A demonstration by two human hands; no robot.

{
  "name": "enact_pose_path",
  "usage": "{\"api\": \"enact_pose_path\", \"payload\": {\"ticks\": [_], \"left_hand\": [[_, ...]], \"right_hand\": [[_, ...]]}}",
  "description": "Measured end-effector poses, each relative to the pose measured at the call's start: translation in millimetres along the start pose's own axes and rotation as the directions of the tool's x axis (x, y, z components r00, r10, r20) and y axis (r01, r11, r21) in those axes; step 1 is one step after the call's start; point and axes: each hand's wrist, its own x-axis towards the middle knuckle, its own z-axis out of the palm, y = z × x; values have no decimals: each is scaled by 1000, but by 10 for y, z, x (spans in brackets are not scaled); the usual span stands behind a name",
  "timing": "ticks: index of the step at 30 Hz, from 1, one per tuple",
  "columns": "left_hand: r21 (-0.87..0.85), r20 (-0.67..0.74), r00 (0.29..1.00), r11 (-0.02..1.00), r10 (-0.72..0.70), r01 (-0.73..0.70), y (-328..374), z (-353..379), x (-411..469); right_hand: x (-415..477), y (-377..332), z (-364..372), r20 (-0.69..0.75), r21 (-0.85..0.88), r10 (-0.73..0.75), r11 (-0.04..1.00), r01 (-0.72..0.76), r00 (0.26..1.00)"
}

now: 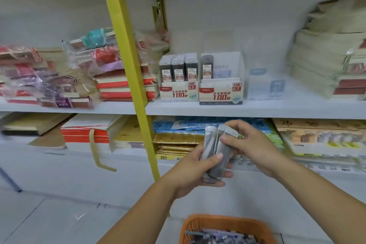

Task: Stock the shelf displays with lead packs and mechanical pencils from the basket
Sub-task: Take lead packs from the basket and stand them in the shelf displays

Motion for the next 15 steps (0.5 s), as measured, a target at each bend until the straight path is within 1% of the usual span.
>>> {"api": "enact_pose_path", "payload": {"ticks": [3, 5, 6, 9, 12, 15], "left_hand": [[-33, -26, 999, 999, 35, -36, 5, 12, 61], [-3, -75, 994, 996, 86, -86, -4, 25, 86], [29, -103, 989, 994, 110, -107, -8, 30, 94], [126, -175, 970, 981, 168, -147, -17, 35, 103], [170, -180, 966, 973, 185, -155, -44, 51, 86], [141, -167, 971, 979, 171, -149, -58, 77, 60]], "right_hand": [[23, -22, -50, -30, 1, -11, 1000, 11, 999], [36, -49, -87, -43, -69, -14, 998, 11, 999], [46, -57, -98, -48, -72, -9, 997, 6, 999], [57, -64, -102, -82, 18, 20, 1000, -18, 996], [26, -60, -87, -68, 3, 19, 1000, -19, 998], [3, -64, -105, -45, 9, 18, 1000, -18, 999]]}}
